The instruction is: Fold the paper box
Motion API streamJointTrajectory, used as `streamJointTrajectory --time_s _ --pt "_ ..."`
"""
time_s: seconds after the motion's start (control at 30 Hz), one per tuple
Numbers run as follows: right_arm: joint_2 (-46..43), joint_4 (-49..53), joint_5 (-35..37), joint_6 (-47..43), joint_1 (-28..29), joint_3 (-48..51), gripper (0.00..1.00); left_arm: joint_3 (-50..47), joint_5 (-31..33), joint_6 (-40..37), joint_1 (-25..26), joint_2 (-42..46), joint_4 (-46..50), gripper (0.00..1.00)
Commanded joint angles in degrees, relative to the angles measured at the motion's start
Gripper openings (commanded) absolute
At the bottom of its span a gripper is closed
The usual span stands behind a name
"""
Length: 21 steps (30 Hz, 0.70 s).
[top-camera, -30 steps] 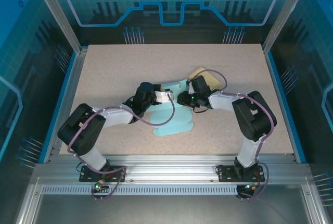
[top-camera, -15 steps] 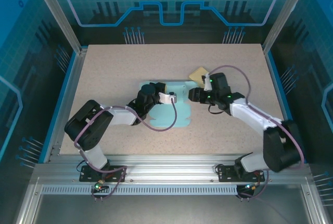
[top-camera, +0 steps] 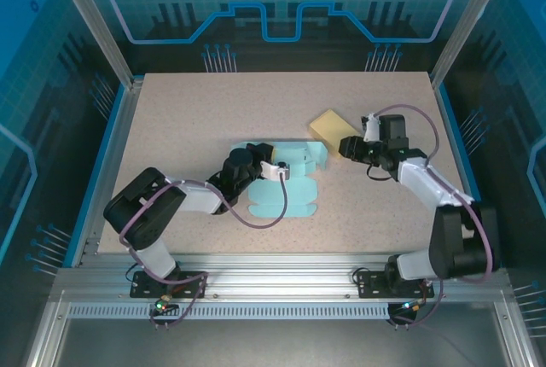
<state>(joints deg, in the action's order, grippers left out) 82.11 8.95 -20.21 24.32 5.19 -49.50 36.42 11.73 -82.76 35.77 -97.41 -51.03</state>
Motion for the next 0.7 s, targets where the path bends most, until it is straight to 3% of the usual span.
streamJointTrajectory --time_s 0.0,0.37,0.57,0.67 --pt "3.9 -2.8 -5.6 -3.4 -0.2 -4.7 0.36 -1.1 -1.6 -1.0 0.8 2.0 -4.1 0.0" --pt "16.1 -2.6 -3.0 -8.2 6.1 -13.1 0.33 -1.2 0.2 -3.1 0.9 -0.6 -7.6 0.0" --pt "17.5 -3.2 -3.5 -8.3 8.3 -13.1 0.33 -0.9 0.4 -2.9 0.9 -1.6 -8.1 0.0" --pt "16.7 -5.9 -7.0 -6.7 8.0 -11.0 0.33 -0.4 0.4 -2.8 0.7 -1.9 -6.8 0.0"
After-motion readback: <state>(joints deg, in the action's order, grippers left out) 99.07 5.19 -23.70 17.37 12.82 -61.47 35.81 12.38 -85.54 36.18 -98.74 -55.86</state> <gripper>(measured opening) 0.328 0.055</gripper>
